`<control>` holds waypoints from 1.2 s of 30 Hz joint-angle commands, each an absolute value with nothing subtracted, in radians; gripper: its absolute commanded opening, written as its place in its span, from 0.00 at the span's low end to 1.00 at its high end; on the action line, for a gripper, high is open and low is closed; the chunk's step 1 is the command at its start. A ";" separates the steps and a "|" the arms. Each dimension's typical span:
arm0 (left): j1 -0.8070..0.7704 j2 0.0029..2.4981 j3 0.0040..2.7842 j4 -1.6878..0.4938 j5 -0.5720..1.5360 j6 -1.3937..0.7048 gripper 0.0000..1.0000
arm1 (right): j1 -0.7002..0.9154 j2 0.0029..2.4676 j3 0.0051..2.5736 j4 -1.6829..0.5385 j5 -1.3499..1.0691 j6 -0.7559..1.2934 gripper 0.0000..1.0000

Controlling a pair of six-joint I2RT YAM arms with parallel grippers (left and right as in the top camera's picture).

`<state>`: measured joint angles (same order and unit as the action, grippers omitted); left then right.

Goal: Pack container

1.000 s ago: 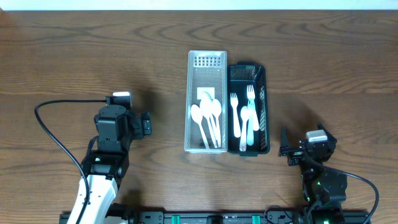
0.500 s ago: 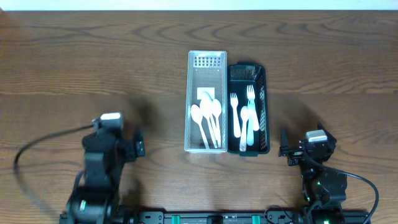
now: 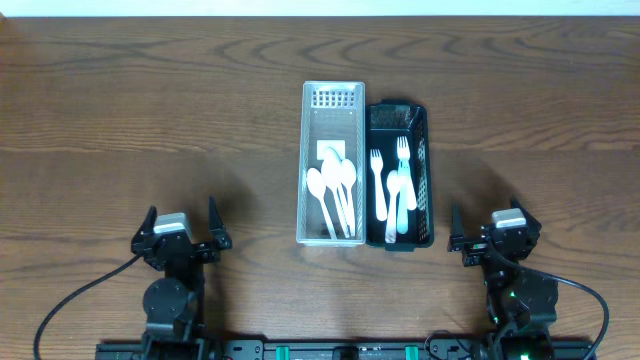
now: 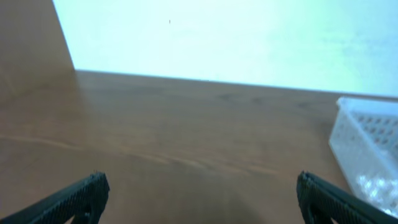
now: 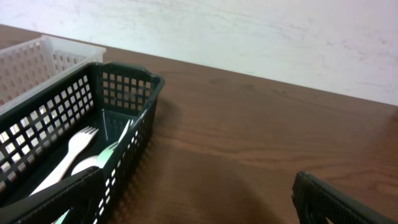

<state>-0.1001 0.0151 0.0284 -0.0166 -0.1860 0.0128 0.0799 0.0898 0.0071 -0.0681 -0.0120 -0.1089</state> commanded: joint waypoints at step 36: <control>-0.072 0.004 0.005 -0.064 0.097 0.070 0.98 | 0.088 0.087 0.006 -0.072 -0.023 -0.091 0.99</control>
